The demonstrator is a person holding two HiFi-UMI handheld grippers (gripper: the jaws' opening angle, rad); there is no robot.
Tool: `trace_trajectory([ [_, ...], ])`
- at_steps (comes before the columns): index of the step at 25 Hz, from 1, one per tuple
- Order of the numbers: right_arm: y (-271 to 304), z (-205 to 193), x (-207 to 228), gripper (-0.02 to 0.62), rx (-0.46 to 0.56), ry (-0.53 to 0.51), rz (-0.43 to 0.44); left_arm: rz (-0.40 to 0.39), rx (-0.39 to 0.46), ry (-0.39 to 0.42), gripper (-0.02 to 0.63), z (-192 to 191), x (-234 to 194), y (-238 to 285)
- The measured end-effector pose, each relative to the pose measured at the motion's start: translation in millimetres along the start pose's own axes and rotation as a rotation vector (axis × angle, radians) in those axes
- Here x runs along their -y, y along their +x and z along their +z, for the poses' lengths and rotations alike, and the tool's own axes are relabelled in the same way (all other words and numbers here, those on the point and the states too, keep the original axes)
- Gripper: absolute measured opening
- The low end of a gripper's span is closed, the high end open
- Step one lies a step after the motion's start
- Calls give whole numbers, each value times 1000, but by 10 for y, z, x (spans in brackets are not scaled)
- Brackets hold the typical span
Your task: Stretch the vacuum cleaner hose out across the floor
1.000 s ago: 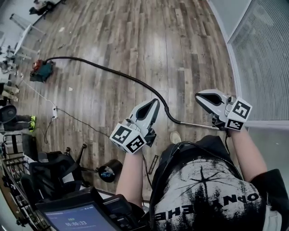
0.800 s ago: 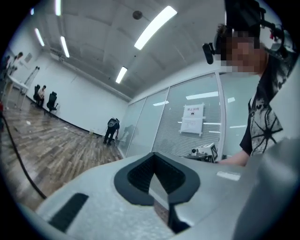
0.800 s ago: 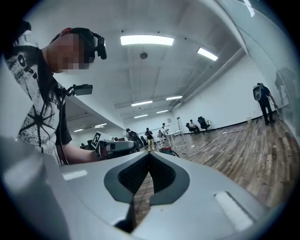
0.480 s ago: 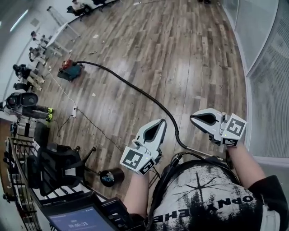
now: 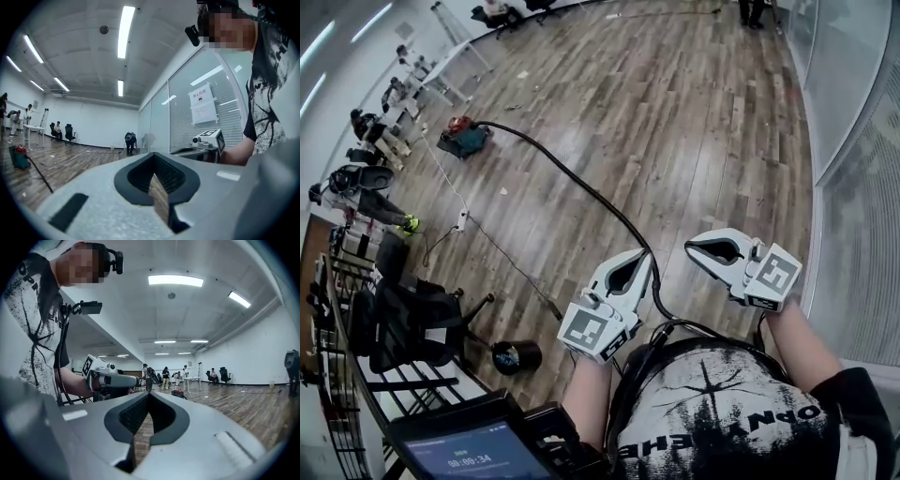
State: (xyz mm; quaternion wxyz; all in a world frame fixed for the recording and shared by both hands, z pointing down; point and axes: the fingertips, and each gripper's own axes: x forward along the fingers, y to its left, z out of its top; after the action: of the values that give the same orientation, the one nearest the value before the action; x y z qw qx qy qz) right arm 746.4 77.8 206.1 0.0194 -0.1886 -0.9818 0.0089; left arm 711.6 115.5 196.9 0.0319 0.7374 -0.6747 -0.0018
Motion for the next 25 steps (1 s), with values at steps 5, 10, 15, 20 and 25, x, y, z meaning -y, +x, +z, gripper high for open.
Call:
trace_trajectory([
  [5,-276,-23,72,6,28,37,-14,-2,7,-13,0,36,256,144],
  [10,-212,-79,76,6,8,36,-6,35,4,-24,0,-12,196,56],
  [15,-228,-156,-8,6,-31,8,-27,57,10,-34,0,-85,221,-55],
  [20,-233,-118,-88,6,-24,-11,-33,48,16,-31,0,-73,286,-113],
  [25,-243,-176,-167,6,-37,-27,-39,46,14,-54,0,-93,310,-206],
])
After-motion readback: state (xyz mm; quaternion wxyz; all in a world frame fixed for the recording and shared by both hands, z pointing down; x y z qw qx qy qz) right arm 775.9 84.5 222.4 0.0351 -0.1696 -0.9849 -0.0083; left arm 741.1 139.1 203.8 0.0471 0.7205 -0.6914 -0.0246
